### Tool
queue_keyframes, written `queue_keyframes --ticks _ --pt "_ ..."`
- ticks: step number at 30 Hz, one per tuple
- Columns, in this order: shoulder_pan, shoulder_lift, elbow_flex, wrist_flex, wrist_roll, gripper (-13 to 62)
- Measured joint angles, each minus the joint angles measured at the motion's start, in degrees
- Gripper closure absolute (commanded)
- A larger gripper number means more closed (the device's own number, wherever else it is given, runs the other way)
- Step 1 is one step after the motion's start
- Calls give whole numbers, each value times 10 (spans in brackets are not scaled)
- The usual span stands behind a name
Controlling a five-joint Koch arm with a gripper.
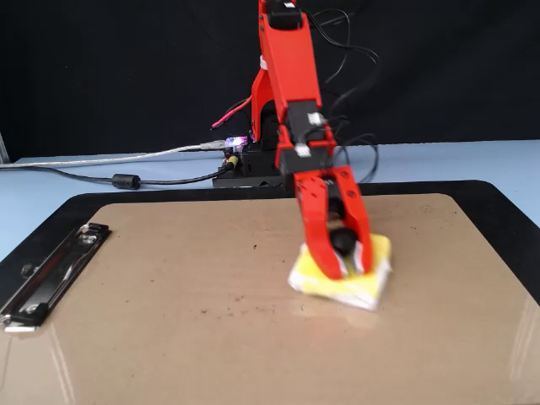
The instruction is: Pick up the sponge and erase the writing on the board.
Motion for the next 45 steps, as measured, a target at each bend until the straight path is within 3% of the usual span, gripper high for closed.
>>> queue_keyframes --ticks 4,8,12,15,23,27,34,36,40,45 --pt "-4 62 73 -10 -1 574" --pt "-5 256 316 -11 -2 574" --pt "2 397 417 4 1 574" --pt "3 338 370 4 2 574" --pt "3 -58 -64 -7 -1 574" --pt "2 -24 -17 -11 -1 574" --pt "53 284 336 -9 -2 574" --pt "93 326 352 2 0 574" --pt "192 272 289 3 2 574" --pt "225 75 78 -4 12 574"
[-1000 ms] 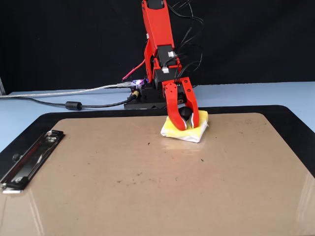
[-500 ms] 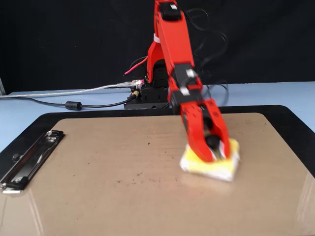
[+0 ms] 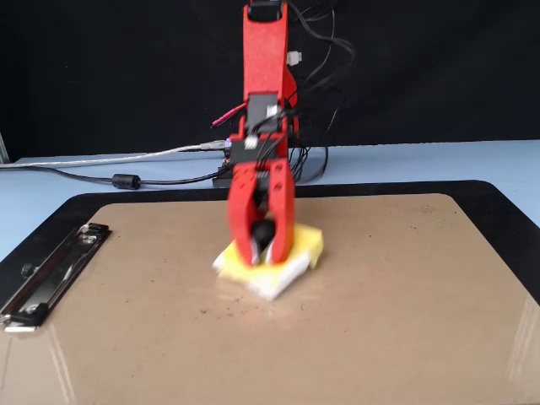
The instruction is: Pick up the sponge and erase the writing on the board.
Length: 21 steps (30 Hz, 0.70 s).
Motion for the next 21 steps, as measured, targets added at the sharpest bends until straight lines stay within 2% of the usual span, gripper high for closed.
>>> queue_keyframes --ticks 2,5,8,10,14,17,21 --pt "1 -29 -20 0 1 574" --pt "8 31 60 -4 3 574" --pt "11 176 226 -6 4 574" --pt "14 324 372 -3 5 574" --pt "18 462 439 19 11 574" --pt "16 417 392 23 12 574" --pt "7 206 191 20 11 574"
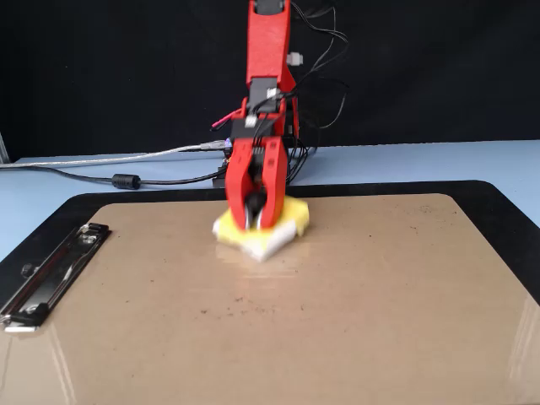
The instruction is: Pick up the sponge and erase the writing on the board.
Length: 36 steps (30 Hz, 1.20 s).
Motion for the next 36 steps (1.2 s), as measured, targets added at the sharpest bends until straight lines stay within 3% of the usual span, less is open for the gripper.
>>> queue_keyframes --ticks 4,6,14,16,19,25,27,30,36 --pt "-25 -177 -178 -10 -1 574" --pt "-40 -190 -174 -11 -2 574" --pt "-90 22 66 -9 -1 574" --pt "-110 47 65 -2 1 574" --pt "-140 -7 25 -3 1 574" --pt "-156 -209 -199 -16 -2 574" --pt "-158 -222 -208 -18 -2 574" --pt "-169 -178 -161 -20 -2 574" --pt "-287 71 62 5 -24 574"
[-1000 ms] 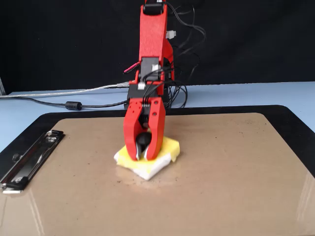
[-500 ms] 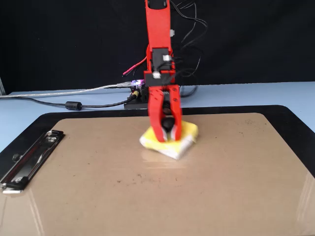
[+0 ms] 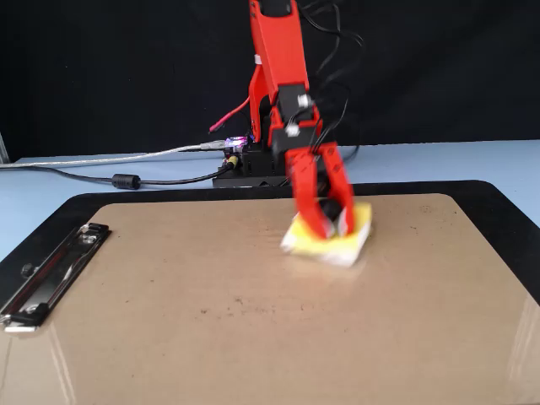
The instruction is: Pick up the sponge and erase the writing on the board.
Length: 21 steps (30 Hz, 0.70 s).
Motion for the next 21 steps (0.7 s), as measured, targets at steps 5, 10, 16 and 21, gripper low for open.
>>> queue_keyframes --ticks 5,10,16,21 --pt "-75 127 -2 113 -25 574" --pt "-168 134 -97 181 -22 574" --pt "-275 2 -180 183 -25 574" --pt "-279 -43 -198 184 -25 573"
